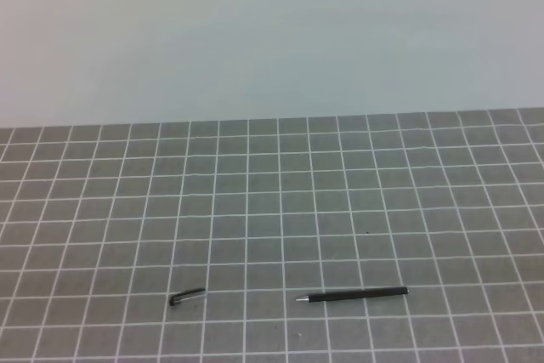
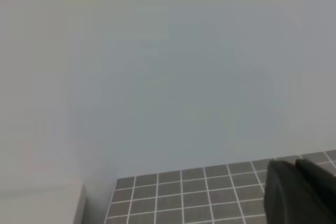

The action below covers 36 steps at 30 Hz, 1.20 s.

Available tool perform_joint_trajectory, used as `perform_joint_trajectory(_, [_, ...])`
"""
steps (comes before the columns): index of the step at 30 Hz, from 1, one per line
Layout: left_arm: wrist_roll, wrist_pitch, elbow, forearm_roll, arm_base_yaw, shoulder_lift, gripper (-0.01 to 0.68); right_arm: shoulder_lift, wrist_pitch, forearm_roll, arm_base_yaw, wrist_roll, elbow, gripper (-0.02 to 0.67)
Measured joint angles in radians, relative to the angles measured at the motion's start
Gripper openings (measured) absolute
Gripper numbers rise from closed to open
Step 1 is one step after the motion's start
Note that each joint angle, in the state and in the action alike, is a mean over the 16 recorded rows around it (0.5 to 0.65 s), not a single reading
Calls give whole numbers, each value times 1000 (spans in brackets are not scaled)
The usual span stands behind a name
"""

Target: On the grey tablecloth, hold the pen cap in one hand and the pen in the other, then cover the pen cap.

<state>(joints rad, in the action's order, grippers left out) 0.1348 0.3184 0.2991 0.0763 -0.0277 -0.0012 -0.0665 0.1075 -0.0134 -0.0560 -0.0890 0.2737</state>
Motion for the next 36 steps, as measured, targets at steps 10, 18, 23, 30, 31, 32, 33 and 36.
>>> perform_joint_trajectory(10, [7,0,-6,36,0,13,-3,-297,440,-98,0,-228,310,4])
perform_joint_trajectory(18, [13,2,-6,49,-40,36,-3,-672,700,-299,0,-540,522,4])
perform_joint_trajectory(23, [14,4,-6,51,-99,44,-3,-928,819,-415,-16,-703,643,4])
perform_joint_trajectory(30, [19,6,-6,46,-181,62,-3,-1266,928,-481,-96,-829,824,4])
perform_joint_trajectory(31, [20,6,-6,45,-189,67,-3,-1309,940,-481,-113,-837,850,4])
perform_joint_trajectory(32, [21,6,-6,44,-195,73,-3,-1350,950,-478,-132,-844,876,4])
perform_joint_trajectory(33, [22,7,-6,44,-200,80,-3,-1386,959,-472,-152,-850,900,4])
perform_joint_trajectory(36, [25,6,-6,41,-207,103,-3,-1479,972,-435,-217,-863,966,4])
